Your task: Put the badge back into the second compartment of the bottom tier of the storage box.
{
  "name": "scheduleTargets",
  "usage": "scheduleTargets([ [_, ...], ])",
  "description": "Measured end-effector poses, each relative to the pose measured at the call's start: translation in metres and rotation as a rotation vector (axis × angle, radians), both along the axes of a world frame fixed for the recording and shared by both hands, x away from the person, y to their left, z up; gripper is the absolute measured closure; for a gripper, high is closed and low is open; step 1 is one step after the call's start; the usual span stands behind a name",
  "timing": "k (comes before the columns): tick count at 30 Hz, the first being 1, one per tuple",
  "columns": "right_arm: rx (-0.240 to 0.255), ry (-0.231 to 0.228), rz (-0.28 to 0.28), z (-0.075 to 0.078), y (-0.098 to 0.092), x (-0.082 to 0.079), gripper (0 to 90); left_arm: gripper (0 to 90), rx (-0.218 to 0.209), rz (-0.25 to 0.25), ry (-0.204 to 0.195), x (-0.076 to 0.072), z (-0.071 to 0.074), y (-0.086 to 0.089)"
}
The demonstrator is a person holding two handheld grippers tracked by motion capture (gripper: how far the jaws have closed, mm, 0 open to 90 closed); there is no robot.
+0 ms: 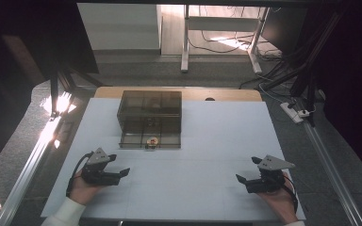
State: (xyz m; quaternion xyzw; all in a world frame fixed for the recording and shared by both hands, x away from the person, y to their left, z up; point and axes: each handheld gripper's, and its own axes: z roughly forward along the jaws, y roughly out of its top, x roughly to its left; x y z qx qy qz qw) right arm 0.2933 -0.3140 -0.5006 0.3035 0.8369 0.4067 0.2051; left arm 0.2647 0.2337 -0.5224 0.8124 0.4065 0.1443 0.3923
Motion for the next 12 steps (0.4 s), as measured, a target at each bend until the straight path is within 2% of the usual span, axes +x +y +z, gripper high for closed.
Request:
scheduleTargets([
  [12, -0.004, 0.001, -0.001, -0.0009, -0.0003, 0.0004, 8.4, 19.9, 0.002, 0.003, 0.004, 0.0010, -0.0003, 0.0005],
])
